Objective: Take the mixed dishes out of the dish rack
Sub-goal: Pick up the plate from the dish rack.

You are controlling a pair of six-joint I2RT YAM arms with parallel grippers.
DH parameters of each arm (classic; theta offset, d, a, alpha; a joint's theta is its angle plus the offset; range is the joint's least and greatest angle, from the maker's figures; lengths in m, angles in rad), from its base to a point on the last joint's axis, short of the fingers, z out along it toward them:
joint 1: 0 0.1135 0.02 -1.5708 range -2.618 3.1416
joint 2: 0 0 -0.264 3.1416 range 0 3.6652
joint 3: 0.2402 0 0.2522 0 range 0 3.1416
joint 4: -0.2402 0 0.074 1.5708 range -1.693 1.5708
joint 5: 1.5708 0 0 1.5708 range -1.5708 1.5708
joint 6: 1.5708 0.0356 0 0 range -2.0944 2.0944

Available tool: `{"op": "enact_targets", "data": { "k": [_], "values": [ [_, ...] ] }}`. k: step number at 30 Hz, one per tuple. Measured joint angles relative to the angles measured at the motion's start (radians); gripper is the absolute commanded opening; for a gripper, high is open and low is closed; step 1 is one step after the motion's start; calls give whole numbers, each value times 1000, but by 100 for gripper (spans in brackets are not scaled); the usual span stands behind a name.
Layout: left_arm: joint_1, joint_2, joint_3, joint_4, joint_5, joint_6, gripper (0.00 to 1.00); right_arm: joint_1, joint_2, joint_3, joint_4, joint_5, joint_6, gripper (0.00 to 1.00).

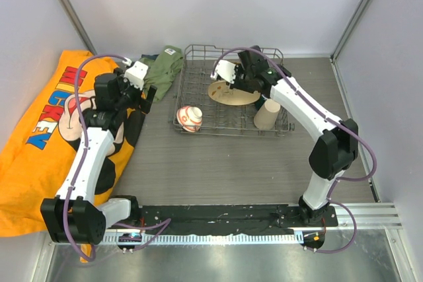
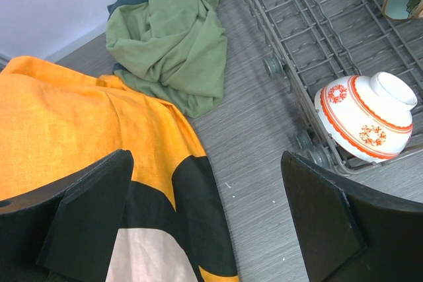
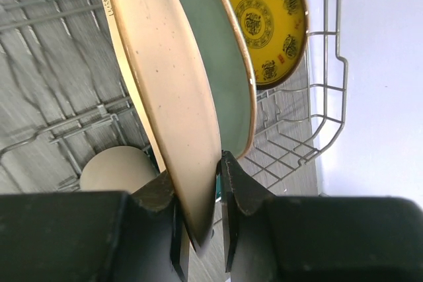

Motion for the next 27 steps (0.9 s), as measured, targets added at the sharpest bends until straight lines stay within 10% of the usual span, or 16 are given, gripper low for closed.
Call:
{"op": "enact_targets", "data": {
  "k": [27],
  "values": [
    [0,-51,-44,0,5,-24,100,-75,-358,26,-103,-126,479,1]
  ]
}}
